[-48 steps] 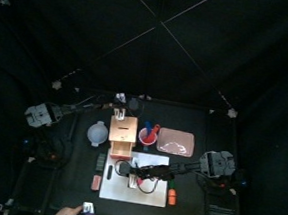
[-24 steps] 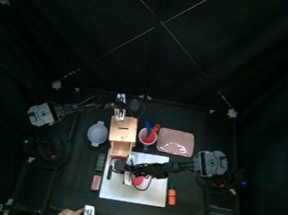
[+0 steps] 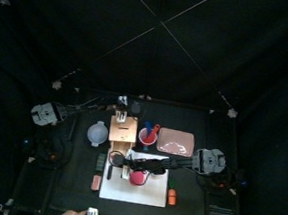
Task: Get the cutter from the drawer then cut the dough then place the extra dough in the bowl
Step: Shut the drawer
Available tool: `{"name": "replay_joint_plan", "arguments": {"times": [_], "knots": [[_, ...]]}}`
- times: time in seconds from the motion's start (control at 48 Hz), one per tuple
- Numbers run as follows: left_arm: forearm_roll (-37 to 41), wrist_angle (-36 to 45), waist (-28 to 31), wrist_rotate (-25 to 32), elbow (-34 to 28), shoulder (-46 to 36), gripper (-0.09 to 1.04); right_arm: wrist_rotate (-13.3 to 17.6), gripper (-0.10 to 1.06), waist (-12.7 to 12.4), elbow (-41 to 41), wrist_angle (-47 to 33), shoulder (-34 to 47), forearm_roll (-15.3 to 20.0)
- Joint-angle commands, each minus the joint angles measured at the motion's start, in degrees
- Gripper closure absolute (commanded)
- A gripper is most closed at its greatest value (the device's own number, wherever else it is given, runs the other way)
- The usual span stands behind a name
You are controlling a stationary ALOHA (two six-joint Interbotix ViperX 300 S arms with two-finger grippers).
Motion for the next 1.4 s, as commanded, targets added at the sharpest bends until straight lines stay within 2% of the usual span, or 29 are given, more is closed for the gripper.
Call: {"name": "replay_joint_plan", "arguments": {"times": [0.021, 0.271, 0.917, 1.396], "knots": [[0.26, -0.35, -0.79, 0.09, -1.93, -0.53, 0.44, 0.00, 0.86, -0.35, -1.23, 0.26, -1.41, -0.09], [0.18, -0.44, -1.76, 0.09, -1.93, -0.18, 0.44, 0.00, 0.86, -0.88, -1.41, 0.26, -1.14, -0.53], [0.18, -0.62, -2.11, 1.85, -2.55, 0.18, 0.44, -0.09, 0.86, -4.83, -3.25, 1.05, 0.00, -3.69], [-0.09, -1.85, -3.25, 2.55, -2.81, 0.18, 0.44, -0.09, 0.86, -6.86, -3.43, 2.02, 0.00, -4.13]]}}
